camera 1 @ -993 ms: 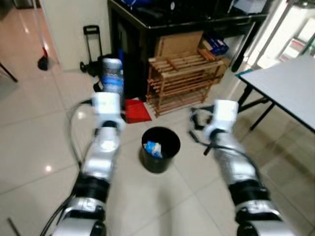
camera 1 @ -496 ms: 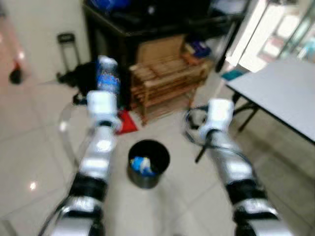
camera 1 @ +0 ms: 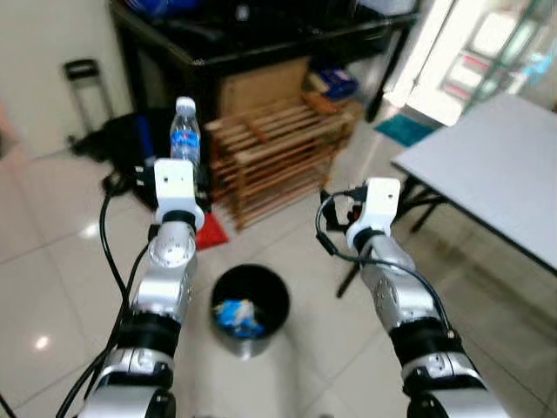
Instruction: Picking trash to rubbish bin
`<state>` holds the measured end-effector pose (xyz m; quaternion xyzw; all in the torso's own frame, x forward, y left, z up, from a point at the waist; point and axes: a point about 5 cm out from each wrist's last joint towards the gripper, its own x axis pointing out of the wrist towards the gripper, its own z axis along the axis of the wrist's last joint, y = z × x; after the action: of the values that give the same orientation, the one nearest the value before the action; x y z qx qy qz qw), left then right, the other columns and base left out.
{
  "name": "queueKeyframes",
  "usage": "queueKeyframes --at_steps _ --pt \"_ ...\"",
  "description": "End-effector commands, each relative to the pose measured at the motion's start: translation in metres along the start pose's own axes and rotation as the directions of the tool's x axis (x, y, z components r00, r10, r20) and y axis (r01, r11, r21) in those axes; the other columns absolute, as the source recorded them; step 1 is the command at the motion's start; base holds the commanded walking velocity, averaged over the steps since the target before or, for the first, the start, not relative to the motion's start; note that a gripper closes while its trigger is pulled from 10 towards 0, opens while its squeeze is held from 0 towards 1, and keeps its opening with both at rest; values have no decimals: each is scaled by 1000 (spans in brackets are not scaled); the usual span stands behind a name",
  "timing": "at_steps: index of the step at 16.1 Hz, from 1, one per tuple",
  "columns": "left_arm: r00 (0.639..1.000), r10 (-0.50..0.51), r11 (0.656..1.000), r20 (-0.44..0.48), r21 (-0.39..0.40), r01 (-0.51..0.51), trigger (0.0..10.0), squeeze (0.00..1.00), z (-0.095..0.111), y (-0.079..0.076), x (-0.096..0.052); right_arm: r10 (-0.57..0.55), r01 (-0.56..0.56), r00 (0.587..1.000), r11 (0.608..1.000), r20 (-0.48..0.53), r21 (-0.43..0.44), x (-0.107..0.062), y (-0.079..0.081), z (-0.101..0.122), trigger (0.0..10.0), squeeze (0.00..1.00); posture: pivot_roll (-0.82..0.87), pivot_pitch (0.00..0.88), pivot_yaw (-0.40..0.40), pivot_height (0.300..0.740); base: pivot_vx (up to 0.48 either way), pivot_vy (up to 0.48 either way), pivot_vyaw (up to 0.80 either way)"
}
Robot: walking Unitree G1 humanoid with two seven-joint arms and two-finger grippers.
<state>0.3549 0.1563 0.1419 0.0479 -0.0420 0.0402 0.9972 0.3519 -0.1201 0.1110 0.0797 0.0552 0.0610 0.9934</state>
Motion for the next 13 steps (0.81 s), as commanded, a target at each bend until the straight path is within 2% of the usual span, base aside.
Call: queueKeyframes --at_steps 1,7,9,10,11,13 --pt "999 -41 999 10 0 41 10000 0 4 -13 -1 -34 35 999 999 5 -13 -1 -12 2 10000 0 36 42 -98 740 458 0 0" --pt "999 -46 999 8 -2 46 10000 0 7 -13 -1 -19 19 1000 999 9 -28 -1 -9 2 10000 0 36 42 -97 740 456 0 0" --pt "999 -48 999 5 -3 48 10000 0 7 -14 -1 19 -18 1000 995 16 -102 -1 -4 2 10000 0 35 41 -97 740 454 0 763" --pt "999 -49 999 5 -3 49 10000 0 7 -14 -1 22 -20 1000 994 17 -108 -1 -4 2 10000 0 36 42 -98 740 458 0 800" --pt "999 -48 999 4 -5 48 10000 0 7 -14 -2 18 -17 1000 996 12 -83 -1 -3 1 10000 0 38 42 -99 740 458 0 800" --pt "999 -46 999 1 -6 46 10000 0 7 -13 -2 10 -10 1000 998 8 -54 -1 -5 0 10000 0 37 42 -99 740 390 0 0"
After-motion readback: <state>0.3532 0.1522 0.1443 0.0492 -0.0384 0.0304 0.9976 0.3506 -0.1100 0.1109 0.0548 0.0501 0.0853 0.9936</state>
